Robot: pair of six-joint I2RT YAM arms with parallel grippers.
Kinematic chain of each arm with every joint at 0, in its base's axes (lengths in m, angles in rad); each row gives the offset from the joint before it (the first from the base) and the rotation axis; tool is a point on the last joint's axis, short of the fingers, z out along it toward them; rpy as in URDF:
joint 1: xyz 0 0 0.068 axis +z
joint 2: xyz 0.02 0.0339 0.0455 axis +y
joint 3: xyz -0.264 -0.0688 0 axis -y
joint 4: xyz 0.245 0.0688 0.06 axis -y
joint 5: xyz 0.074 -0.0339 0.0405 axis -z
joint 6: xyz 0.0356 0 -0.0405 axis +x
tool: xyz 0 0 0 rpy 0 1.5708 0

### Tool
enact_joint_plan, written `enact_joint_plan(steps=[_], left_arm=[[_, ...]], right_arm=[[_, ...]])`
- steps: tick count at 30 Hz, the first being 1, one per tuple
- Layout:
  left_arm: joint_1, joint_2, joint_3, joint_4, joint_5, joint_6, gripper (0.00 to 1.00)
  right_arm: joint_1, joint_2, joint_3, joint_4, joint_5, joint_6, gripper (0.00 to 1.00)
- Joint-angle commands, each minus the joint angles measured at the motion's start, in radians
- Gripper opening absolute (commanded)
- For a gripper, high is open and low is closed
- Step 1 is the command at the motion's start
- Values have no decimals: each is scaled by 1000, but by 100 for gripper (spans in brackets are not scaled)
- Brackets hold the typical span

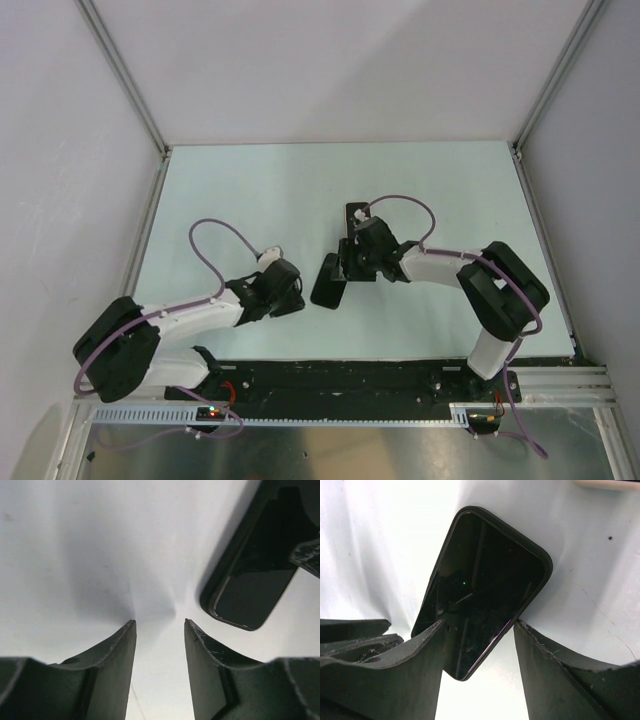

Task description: Put the phone into the phone case

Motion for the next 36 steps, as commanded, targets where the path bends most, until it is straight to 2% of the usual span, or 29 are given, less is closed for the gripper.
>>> enact_joint_plan(steps=[1,8,19,36], left_arm=[[57,3,35,-148,-20,127,48],[89,30,99,-145,25,179,47],[111,26,136,-81,128,152,43],[111,111,149,-20,150,140,37]], right_arm=[[14,64,17,-4,-33,-9,61],[18,119,70,-18,-50,-31,61],[32,152,101,-29,-43,-40,61],[44,160,102,-42,-33,-46,60]])
